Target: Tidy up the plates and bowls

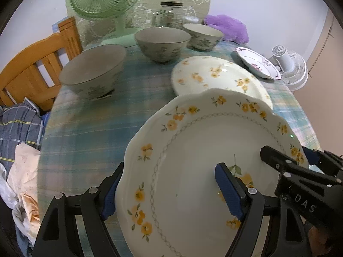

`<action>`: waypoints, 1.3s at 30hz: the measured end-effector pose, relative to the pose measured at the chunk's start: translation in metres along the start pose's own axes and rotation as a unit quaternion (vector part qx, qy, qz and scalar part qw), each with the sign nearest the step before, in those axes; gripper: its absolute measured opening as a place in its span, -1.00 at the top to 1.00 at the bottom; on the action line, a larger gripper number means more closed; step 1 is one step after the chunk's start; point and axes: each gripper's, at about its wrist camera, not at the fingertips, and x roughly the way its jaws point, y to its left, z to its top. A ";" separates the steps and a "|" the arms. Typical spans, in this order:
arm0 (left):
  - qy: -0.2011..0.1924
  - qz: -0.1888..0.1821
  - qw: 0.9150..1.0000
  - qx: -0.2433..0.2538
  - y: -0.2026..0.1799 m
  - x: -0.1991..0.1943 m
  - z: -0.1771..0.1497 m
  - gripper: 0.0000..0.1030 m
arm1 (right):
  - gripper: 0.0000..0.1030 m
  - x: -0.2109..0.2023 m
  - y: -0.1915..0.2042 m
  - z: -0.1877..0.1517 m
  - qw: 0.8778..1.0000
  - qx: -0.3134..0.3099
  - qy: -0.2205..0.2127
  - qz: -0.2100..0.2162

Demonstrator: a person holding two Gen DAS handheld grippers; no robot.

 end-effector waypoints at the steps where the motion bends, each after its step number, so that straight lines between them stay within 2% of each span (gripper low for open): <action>1: -0.001 0.000 1.000 0.003 -0.008 0.001 0.002 -0.57 | -0.22 0.001 -0.009 0.003 1.000 0.002 0.000 -0.001; 24: 0.008 0.002 1.000 0.020 -0.169 0.045 0.033 -0.57 | -0.22 0.022 -0.182 0.029 1.000 0.020 0.010 -0.010; 32: 0.025 -0.006 0.999 0.022 -0.209 0.066 0.035 -0.57 | -0.22 0.033 -0.230 0.027 0.999 0.023 0.019 -0.020; 39: 0.045 -0.004 0.999 0.021 -0.229 0.082 0.037 -0.57 | -0.22 0.047 -0.256 0.027 0.999 0.027 0.034 -0.019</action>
